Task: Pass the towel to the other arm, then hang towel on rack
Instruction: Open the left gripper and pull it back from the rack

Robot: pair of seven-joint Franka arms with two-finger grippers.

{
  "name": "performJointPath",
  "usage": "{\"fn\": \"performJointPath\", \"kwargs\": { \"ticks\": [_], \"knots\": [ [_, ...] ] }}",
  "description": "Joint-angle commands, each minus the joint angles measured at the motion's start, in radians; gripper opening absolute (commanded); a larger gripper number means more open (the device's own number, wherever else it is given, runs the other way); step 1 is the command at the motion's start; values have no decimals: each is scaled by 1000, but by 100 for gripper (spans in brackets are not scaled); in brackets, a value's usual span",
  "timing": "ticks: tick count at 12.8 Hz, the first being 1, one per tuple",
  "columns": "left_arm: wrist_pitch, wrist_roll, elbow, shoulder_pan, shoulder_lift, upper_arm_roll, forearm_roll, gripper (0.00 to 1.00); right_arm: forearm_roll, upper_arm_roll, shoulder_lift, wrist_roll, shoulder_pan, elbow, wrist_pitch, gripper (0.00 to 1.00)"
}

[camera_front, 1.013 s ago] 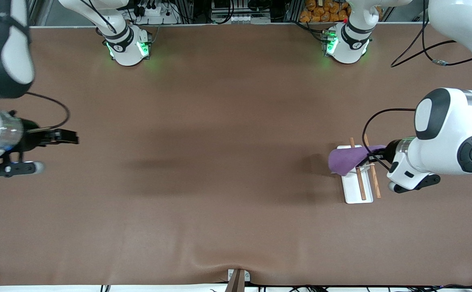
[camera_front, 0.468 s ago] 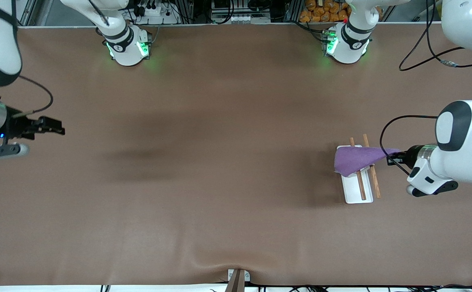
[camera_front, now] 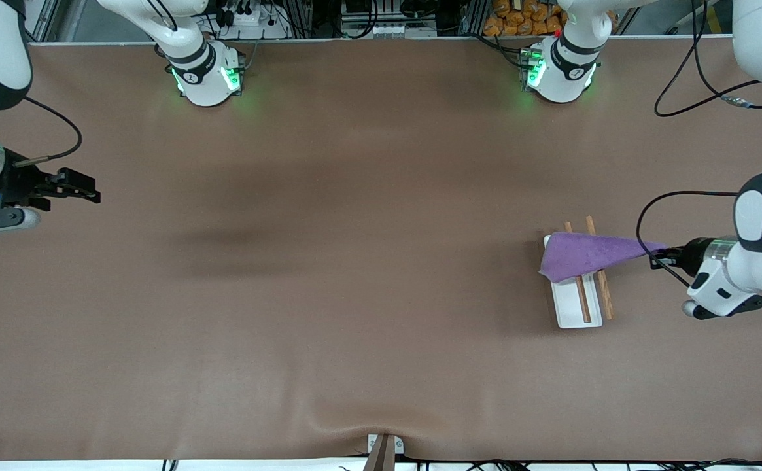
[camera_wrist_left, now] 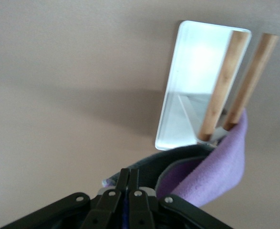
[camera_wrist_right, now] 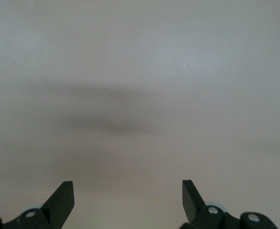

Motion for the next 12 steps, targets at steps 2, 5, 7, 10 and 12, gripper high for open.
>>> {"fn": "performJointPath", "kwargs": {
  "ticks": [2, 5, 7, 10, 12],
  "knots": [
    [21, 15, 3, 11, 20, -8, 38, 0, -36, 19, 62, 6, 36, 209, -139, 100],
    [30, 16, 3, 24, 30, -8, 61, 0, -23, 16, 52, 1, 10, 243, -193, 100],
    [30, 16, 3, 29, 34, -8, 61, 13, -10, 16, 58, 1, 6, 265, -195, 100],
    [32, 16, 3, 30, 34, -8, 60, 100, -21, 13, 49, 0, 7, 309, -203, 100],
    [30, 19, 3, 40, 27, -8, 60, 100, -5, 14, 20, 1, -16, 262, -219, 100]
  ]
}}
